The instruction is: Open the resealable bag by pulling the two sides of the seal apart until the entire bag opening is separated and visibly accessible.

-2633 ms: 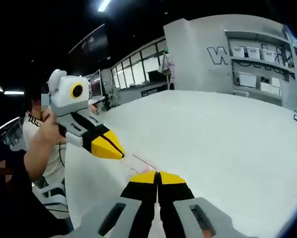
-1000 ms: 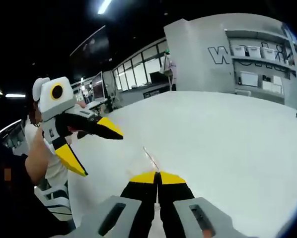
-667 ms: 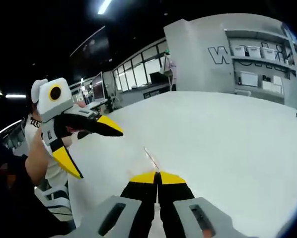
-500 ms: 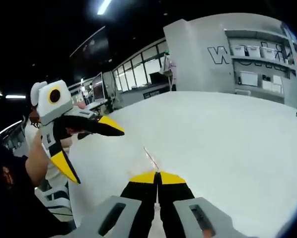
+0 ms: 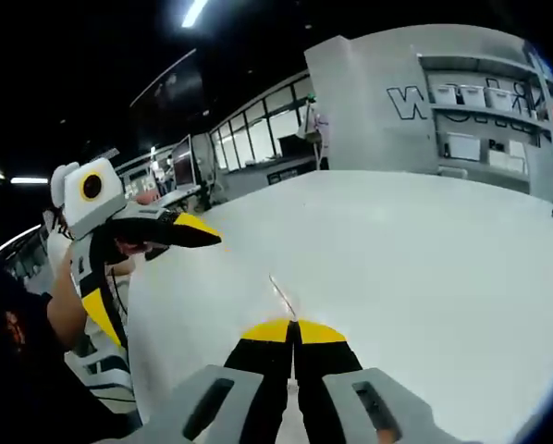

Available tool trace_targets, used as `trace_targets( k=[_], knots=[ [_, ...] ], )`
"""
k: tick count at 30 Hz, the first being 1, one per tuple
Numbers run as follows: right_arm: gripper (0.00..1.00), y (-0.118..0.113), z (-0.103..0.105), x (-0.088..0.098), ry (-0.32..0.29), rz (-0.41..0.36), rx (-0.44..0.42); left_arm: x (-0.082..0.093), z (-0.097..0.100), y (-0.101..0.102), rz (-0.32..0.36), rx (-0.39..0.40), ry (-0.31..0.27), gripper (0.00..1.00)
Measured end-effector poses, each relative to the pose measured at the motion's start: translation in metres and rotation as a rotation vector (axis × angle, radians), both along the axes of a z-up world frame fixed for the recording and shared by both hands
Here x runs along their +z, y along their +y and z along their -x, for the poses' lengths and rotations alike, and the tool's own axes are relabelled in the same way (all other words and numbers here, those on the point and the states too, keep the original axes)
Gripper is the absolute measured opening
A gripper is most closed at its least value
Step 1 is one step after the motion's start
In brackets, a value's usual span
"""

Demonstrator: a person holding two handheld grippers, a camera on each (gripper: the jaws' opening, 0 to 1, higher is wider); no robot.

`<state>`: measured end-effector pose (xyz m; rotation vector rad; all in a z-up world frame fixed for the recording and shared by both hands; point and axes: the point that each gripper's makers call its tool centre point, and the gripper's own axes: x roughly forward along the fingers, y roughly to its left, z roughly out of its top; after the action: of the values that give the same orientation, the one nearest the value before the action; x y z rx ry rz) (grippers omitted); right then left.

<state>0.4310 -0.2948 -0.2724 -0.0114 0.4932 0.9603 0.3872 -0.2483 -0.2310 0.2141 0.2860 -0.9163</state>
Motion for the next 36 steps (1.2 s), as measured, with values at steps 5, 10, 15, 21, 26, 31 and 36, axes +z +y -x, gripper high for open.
trace_targets(
  k=[5,10,15,21,26,31,36],
  knots=[
    [0.0,0.001,0.001,0.0,0.003,-0.003,0.0,-0.002,0.003,0.003,-0.003,0.003,-0.024,0.85],
    [0.0,0.001,0.002,0.0,0.004,-0.002,-0.001,-0.004,0.005,0.006,0.009,0.008,-0.035,0.9],
    [0.0,0.0,0.002,0.0,0.008,-0.005,-0.003,-0.006,0.005,0.01,0.016,0.016,-0.049,0.94],
    [0.0,0.001,0.002,0.0,0.009,-0.008,-0.005,-0.01,0.007,0.015,0.052,0.024,-0.052,0.99],
    [0.0,0.002,0.003,0.0,0.01,-0.012,-0.003,-0.022,0.003,0.026,0.048,0.052,-0.017,1.0],
    [0.0,0.003,0.004,0.0,0.011,-0.013,-0.003,-0.022,0.003,0.03,0.055,0.062,-0.022,1.0],
    [0.0,0.002,0.004,-0.001,0.014,-0.014,-0.005,-0.026,0.004,0.032,0.057,0.07,-0.016,1.0]
  ],
)
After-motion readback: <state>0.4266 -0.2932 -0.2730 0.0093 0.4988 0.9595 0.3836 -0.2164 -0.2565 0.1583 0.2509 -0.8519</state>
